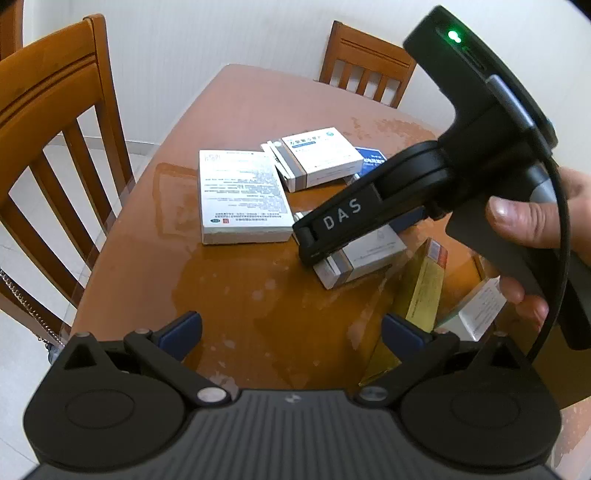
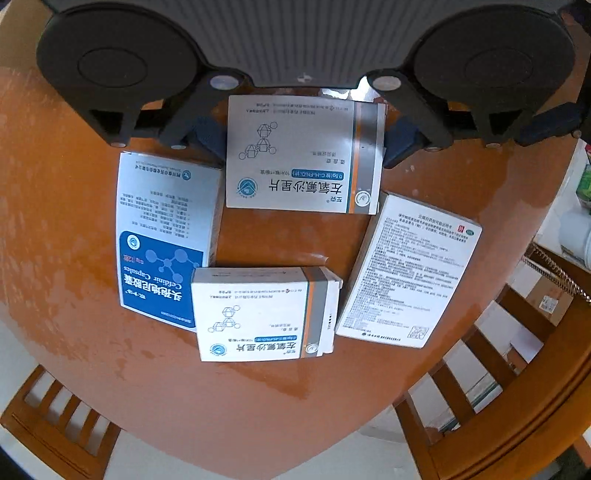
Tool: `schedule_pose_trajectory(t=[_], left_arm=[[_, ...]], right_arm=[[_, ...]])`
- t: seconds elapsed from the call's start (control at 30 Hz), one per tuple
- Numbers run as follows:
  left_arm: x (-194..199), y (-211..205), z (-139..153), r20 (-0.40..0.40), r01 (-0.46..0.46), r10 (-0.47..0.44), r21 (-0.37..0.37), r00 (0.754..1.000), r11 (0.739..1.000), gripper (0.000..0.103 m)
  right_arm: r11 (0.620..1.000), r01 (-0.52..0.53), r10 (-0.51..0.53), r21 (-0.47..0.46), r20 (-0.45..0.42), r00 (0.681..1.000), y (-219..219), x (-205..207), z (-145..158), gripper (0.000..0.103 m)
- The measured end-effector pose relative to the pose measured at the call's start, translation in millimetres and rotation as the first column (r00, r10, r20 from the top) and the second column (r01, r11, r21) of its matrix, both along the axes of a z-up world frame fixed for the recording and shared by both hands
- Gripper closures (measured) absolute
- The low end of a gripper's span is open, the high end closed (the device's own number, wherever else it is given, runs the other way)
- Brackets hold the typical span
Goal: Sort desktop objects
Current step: 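Grasp the white-blue medicine box with the right gripper and lift it, then carry the medicine box with the right gripper into the cardboard box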
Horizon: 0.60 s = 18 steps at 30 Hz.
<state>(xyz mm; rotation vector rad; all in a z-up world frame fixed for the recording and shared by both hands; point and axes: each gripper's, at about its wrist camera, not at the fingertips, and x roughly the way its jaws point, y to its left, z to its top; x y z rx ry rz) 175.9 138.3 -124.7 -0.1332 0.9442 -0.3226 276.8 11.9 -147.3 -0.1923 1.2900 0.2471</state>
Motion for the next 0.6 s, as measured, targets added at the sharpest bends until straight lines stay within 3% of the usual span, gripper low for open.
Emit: schedule_pose_trajectory(t=[0.3, 0.6], left_arm=[[-12, 9, 17, 0.042, -0.009, 0.010, -0.019, 0.999, 1.000, 0.000], [-41, 19, 48, 0.122, -0.052, 0.057, -0.044, 0.991, 0.998, 0.000]], right_arm=[[0.989, 0.071, -0.075, 0.127, 0.028, 0.997, -17, -5, 33, 0.013], [0.948, 0.094, -0.154, 0.305, 0.178, 0.972, -45, -22, 100, 0.013]])
